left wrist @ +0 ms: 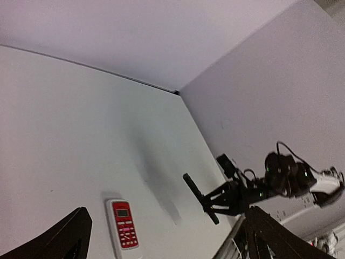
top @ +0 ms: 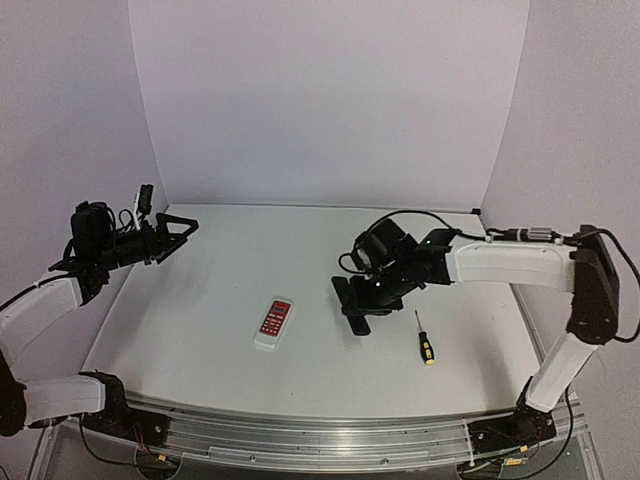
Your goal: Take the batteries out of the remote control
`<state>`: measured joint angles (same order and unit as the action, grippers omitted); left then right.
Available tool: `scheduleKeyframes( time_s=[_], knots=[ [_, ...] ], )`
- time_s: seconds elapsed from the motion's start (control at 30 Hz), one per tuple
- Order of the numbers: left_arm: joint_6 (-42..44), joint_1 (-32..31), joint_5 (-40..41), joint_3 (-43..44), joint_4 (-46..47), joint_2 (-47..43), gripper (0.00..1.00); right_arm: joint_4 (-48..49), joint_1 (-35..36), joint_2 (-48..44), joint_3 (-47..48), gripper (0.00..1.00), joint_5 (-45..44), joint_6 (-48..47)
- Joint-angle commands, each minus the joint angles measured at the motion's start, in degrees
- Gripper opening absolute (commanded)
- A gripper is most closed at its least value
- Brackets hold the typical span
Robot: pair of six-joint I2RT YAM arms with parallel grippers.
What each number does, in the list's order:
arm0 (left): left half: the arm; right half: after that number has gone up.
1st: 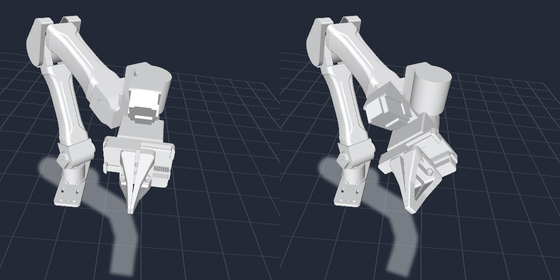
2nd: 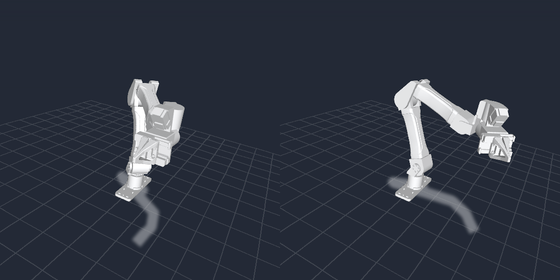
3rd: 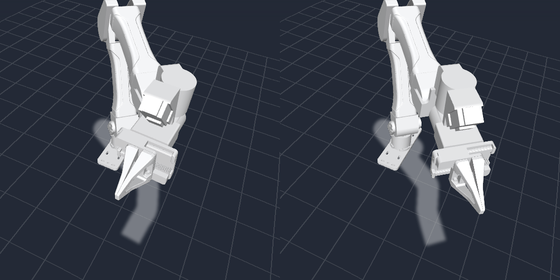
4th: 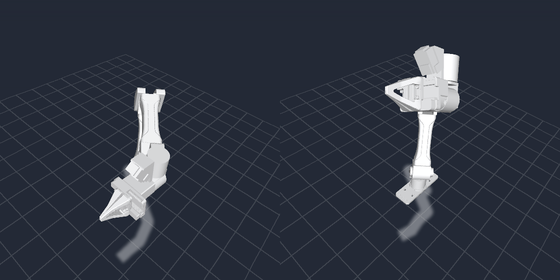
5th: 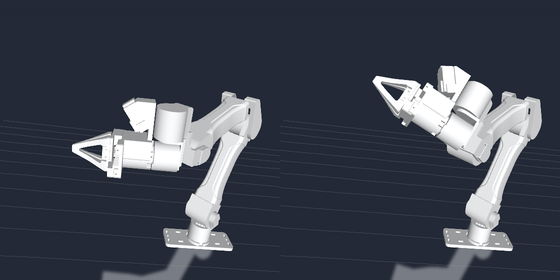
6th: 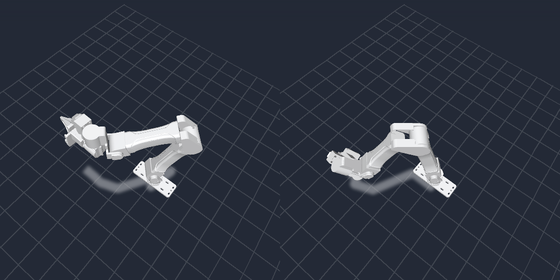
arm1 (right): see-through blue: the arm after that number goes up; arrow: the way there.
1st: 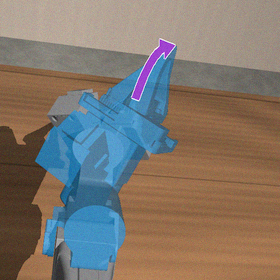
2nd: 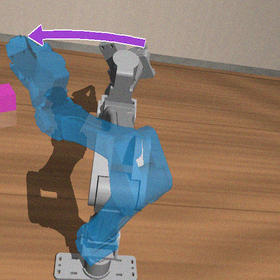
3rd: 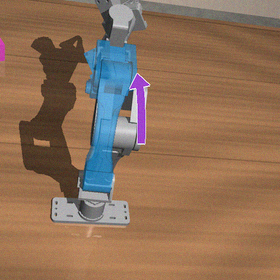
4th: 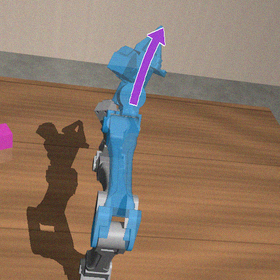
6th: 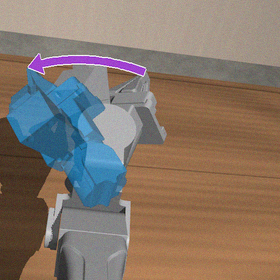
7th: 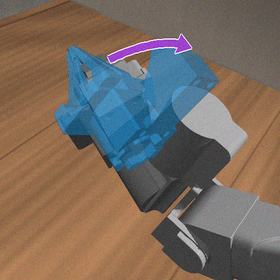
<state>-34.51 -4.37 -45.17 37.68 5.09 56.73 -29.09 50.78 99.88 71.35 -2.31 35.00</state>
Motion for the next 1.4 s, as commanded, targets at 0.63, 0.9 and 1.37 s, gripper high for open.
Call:
scheduleKeyframes(
  time_s=[0.63,0.9,1.37],
  knots=[
    [63.6,-26.5,-32.1,14.1,-11.2,9.2,0.96,4.3,5.1,-3.7,15.1,0.09,63.2,5.9],
    [65.3,-29.0,-35.0,15.4,-12.0,10.8,0.81,5.7,5.4,-0.8,18.5,0.09,64.7,8.1],
    [65.4,-31.1,-34.4,16.7,-13.0,11.9,0.44,8.6,5.4,1.4,21.4,0.09,65.2,11.0]
  ],
)
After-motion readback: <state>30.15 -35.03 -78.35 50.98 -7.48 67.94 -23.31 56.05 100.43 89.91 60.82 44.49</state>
